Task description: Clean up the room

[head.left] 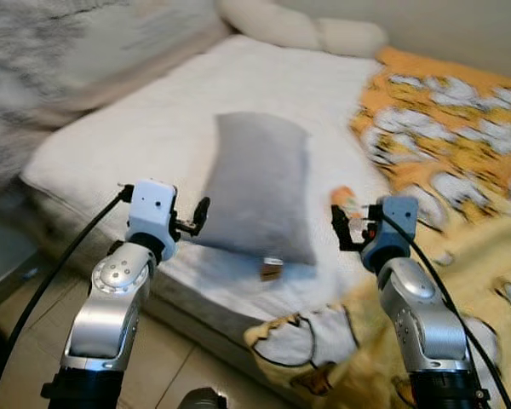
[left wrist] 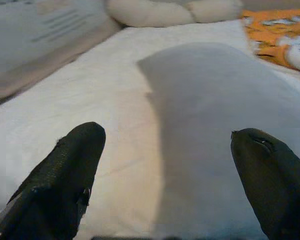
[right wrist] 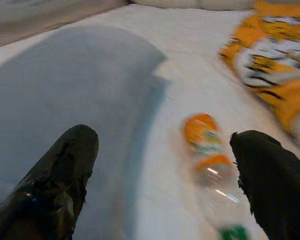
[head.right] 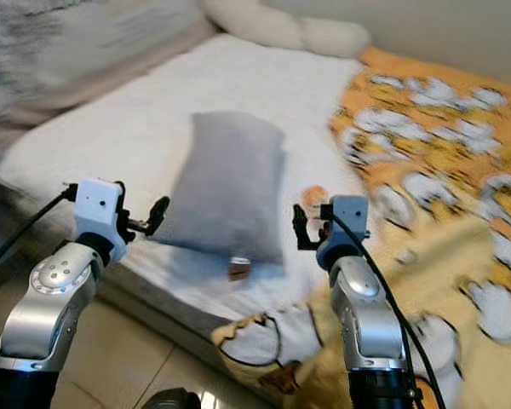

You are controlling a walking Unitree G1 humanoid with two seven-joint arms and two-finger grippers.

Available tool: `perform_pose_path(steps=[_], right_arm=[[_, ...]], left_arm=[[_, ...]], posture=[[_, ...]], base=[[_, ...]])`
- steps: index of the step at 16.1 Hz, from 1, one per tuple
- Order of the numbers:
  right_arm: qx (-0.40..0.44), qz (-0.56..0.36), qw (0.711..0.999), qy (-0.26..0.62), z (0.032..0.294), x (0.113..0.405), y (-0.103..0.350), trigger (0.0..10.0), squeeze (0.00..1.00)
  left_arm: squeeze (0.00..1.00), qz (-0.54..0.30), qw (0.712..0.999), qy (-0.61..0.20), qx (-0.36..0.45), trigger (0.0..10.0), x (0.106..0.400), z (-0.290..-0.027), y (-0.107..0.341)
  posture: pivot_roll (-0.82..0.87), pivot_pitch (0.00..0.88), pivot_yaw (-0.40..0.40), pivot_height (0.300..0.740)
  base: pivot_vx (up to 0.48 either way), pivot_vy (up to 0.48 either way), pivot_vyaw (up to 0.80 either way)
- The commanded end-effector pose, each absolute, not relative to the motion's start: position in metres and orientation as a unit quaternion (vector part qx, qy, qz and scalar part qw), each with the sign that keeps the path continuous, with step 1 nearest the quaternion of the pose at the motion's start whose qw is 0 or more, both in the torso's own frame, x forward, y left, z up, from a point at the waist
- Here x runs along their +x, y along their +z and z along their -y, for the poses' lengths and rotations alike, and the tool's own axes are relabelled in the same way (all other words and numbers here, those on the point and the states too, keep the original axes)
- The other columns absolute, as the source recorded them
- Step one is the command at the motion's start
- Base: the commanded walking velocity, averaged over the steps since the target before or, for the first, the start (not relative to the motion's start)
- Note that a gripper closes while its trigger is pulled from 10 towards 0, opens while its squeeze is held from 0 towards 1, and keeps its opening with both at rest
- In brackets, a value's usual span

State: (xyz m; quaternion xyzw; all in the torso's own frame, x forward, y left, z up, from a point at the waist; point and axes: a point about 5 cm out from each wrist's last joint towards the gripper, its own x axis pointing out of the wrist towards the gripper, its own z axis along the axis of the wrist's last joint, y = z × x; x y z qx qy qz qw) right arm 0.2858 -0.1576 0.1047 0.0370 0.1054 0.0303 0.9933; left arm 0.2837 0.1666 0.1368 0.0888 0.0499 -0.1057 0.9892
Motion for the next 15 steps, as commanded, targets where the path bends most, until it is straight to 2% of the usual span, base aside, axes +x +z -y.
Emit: perform_pose_path(steps=[1, 3, 9, 10, 13, 15], right_arm=[[0.038, -0.104, 0.994, 0.024, 0.157, 0.286, 0.11, 10.0, 0.0], [0.024, -0.108, 0.994, 0.01, 0.161, 0.287, 0.111, 10.0, 0.0], [-0.017, -0.107, 0.994, 0.009, 0.167, 0.3, 0.121, 10.0, 0.0], [-0.008, -0.107, 0.994, 0.0, 0.172, 0.308, 0.125, 10.0, 1.0], [-0.025, -0.131, 0.991, -0.007, 0.181, 0.33, 0.13, 10.0, 1.0], [-0.06, -0.183, 0.981, 0.002, 0.187, 0.353, 0.128, 10.0, 1.0]], left_arm=[[0.0, -0.048, 0.989, -0.098, 0.095, 10.0, 0.285, -0.168, 0.14], [0.0, -0.048, 0.989, -0.095, 0.098, 10.0, 0.284, -0.169, 0.14], [0.0, -0.065, 0.985, -0.112, 0.115, 10.0, 0.28, -0.168, 0.134], [0.0, -0.073, 0.98, -0.137, 0.122, 10.0, 0.279, -0.166, 0.132], [0.0, -0.075, 0.973, -0.174, 0.134, 10.0, 0.281, -0.164, 0.135], [0.0, -0.075, 0.963, -0.218, 0.14, 10.0, 0.284, -0.162, 0.142]], posture=[[0.07, 0.0, 0.02, 0.74], [0.07, 0.0, 0.012, 0.74], [0.08, 0.0, -0.006, 0.74], [0.08, 0.0, -0.009, 0.74], [0.08, 0.0, -0.014, 0.74], [0.08, 0.0, -0.013, 0.74]], base=[[0.337, 0.0, 0.0], [0.309, 0.0, 0.0], [0.0, 0.0, 0.0], [0.0, 0.0, 0.0], [0.0, 0.0, 0.0], [0.0, 0.0, 0.0]])
